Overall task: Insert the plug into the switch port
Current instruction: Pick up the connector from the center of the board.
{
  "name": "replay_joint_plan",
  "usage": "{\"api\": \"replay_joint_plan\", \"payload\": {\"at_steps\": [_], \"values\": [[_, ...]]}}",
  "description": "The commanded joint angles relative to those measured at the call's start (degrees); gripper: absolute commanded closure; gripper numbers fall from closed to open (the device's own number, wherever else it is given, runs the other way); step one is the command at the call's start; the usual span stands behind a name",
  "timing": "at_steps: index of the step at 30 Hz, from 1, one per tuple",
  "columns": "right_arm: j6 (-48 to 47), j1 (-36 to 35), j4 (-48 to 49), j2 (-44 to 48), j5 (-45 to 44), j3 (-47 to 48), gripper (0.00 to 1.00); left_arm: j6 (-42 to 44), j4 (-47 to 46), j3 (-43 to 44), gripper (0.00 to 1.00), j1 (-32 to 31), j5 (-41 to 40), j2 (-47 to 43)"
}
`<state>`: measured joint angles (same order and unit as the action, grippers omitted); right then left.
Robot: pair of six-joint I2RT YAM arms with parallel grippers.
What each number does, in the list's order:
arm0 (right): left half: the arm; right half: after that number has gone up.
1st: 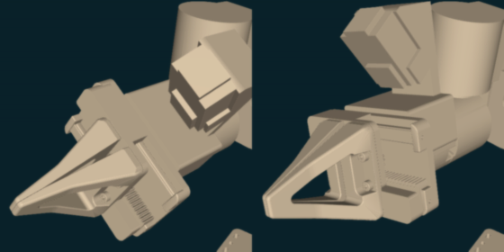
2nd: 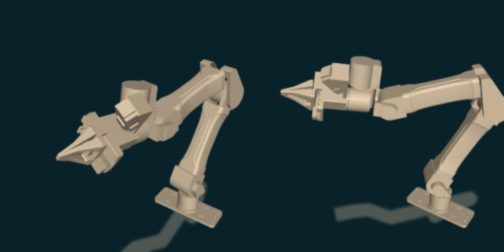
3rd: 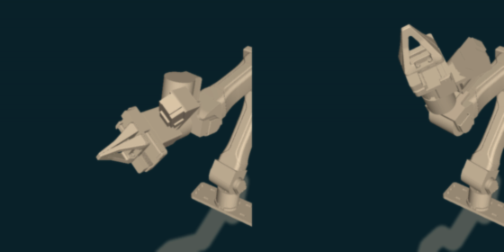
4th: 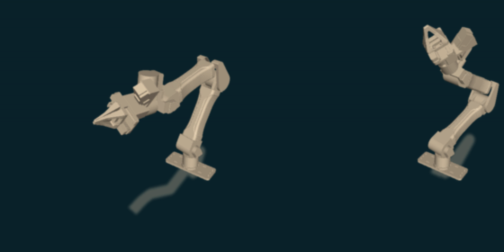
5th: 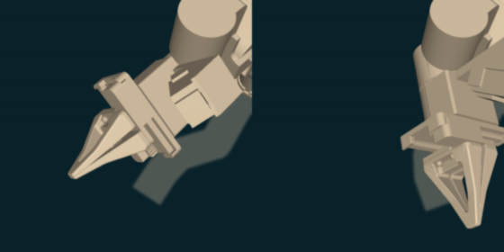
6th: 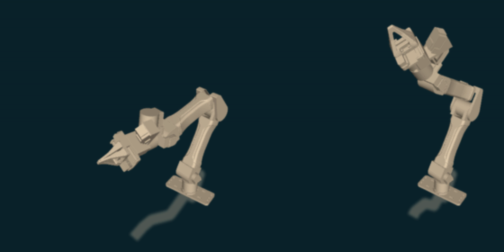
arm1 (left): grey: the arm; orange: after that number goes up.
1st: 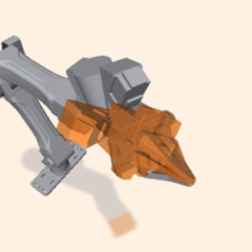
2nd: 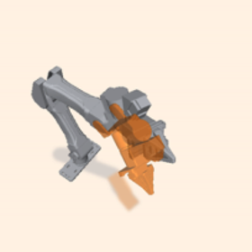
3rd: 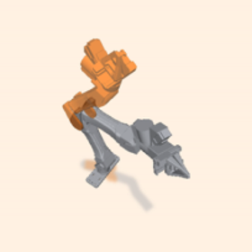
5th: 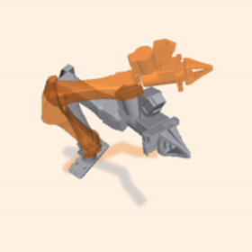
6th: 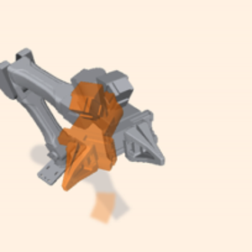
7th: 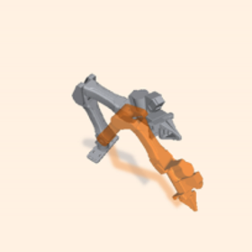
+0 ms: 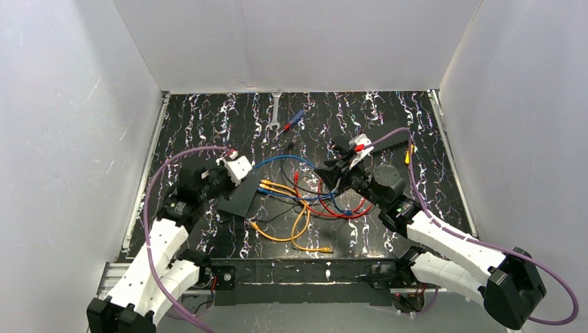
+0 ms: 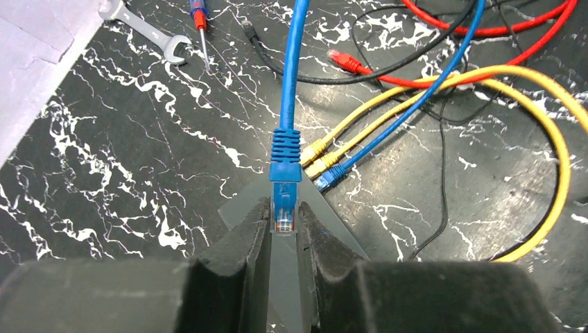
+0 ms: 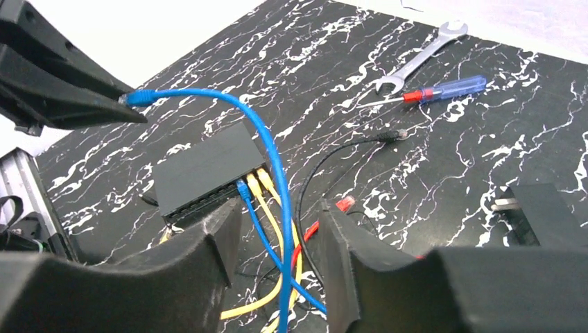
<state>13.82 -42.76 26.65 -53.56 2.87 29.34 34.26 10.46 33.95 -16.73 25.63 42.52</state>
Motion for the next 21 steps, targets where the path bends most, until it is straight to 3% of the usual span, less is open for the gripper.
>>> {"api": "replay_joint_plan", "payload": {"at_steps": [1,4,9,16,21], "values": [[-3.67,0.22,0.93,1.51,-2.41,0.39,0.42,-6.65,8.65,8.33,1.00,-0.32,-0.02,5.83],[-6.46,0.22,1.41,2.18,-1.38,-0.04,0.28,-9.80,13.53,12.66,1.00,-0.32,1.20,10.36],[-11.75,0.22,3.59,1.92,4.60,0.26,0.15,-12.72,18.23,17.04,1.00,-0.30,2.92,14.57],[-23.38,0.22,0.71,-3.96,17.60,6.42,0.15,-15.53,19.17,18.25,1.00,-0.32,10.15,15.81],[-33.36,0.22,-7.05,-10.64,29.36,14.29,0.18,-16.45,18.63,18.18,1.00,-0.31,13.94,16.83]]}}
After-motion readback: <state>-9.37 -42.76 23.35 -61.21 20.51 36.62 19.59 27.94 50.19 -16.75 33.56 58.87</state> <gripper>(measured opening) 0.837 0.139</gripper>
